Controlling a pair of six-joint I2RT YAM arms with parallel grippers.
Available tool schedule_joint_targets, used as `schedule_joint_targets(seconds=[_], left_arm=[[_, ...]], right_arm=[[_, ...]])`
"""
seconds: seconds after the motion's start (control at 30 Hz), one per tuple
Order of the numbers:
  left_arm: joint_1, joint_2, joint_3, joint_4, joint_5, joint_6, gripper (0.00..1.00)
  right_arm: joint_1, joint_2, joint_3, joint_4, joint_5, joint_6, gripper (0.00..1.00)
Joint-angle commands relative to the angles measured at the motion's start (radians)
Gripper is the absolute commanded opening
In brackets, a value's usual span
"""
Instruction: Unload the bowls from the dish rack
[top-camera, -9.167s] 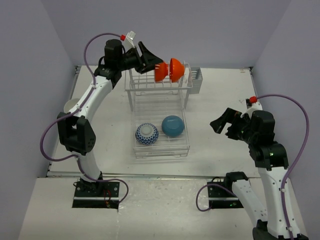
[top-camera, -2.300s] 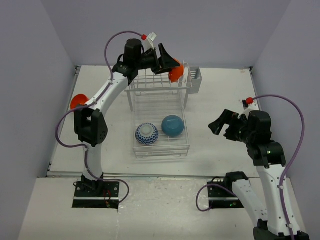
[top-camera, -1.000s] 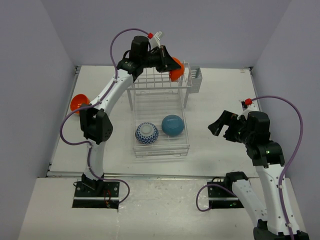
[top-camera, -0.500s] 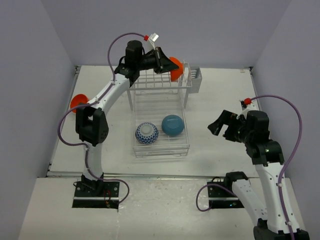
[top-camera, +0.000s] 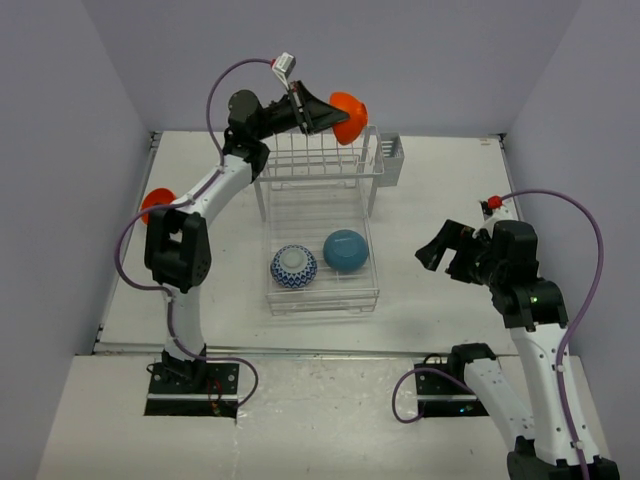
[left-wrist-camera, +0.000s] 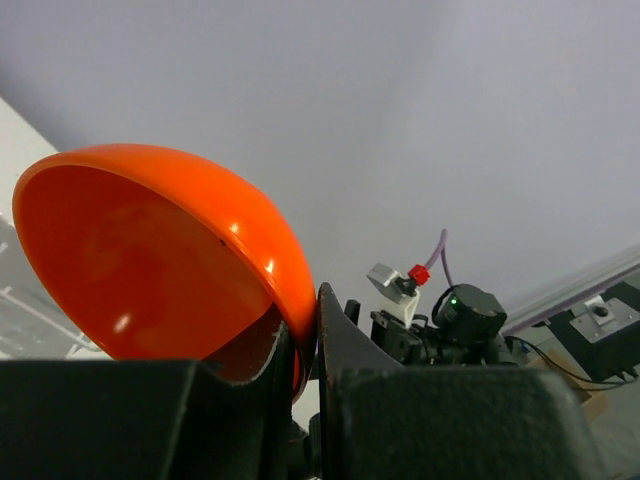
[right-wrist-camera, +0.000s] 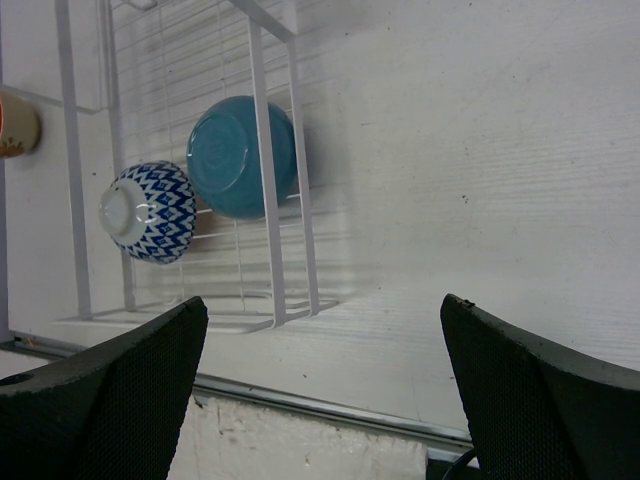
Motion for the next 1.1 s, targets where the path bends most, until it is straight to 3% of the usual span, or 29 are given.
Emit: schedule_joint_targets(seconds=[0.0,0.07,0.23,0.37,0.5,0.67,0.7,0.8,0.9,1.07], left_arm=[[0.005,-0.076,-0.005,0.268,0.031,-0.141,0.0],[0.008,-0.097,-0.002,0.29,0.026,-0.152,0.0],[0.101,-0.193,0.093,-0.125,-0.017,0.179,0.0],[0.299,-0.281,0.095,-0.312,-0.087,0.326,0.0],[0.425,-0.318,0.183,-0.815,-0.295,0.685,0.0],[0.488,-0.233,0.32,-1.301,-0.881,0.901,0.0],[0.49,-0.216,0.338,-1.341,-1.011,0.918,0.0],[0.502,-0.142,0.359,-1.476,-1.16,0.935,0.0],[0.508,-0.105,0.301,-1.524,-1.236,0.922,0.0],[0.534,-0.131,0.104,-1.442,-1.252,0.918,0.0]], right_arm=[[0.004,0.003,-0.002,0.015,0.003,-0.017,0.99],[0.004,0.004,-0.003,0.015,0.002,-0.017,0.99],[0.003,0.007,-0.005,0.02,-0.006,-0.018,0.99],[0.003,0.009,-0.012,0.026,-0.015,-0.018,0.99],[0.003,0.006,-0.011,0.024,-0.017,-0.018,0.99],[0.003,0.004,-0.012,0.026,-0.02,-0.017,0.99],[0.003,0.004,-0.012,0.026,-0.02,-0.017,0.99],[0.003,0.006,-0.016,0.033,-0.021,-0.016,0.99],[0.003,0.013,-0.017,0.038,-0.03,-0.01,0.99],[0.003,0.026,-0.002,0.029,-0.037,-0.015,0.99]])
